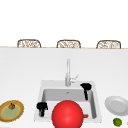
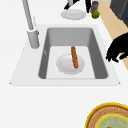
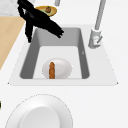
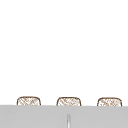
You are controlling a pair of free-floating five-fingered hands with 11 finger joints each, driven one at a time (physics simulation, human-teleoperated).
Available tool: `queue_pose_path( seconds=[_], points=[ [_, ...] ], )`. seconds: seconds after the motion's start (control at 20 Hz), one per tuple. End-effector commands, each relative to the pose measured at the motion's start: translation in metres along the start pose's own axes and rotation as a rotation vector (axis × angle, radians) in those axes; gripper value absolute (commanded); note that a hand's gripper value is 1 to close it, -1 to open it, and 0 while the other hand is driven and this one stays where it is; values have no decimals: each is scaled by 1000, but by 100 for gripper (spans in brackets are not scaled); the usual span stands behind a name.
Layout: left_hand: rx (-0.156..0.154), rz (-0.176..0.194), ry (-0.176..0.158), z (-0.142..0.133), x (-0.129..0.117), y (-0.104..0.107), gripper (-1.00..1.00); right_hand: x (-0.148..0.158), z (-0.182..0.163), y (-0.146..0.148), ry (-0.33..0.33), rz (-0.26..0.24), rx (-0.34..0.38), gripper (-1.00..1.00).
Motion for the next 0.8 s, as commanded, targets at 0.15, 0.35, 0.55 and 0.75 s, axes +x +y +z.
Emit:
queue_pose_path(
  seconds=[0.15,0.35,0.55,0.75],
  points=[
    [0,0,0,0,0,0,0,11,-28,-30,-5,15,-177,-100],
    [1,-1,1,0,0,0,0,10,-58,-57,-7,-1,-136,-100],
    [1,-1,1,0,0,0,0,11,-64,-82,-10,10,-180,-100],
    [1,-1,1,0,0,0,0,16,-98,-93,-17,9,-161,-100]
  ],
)
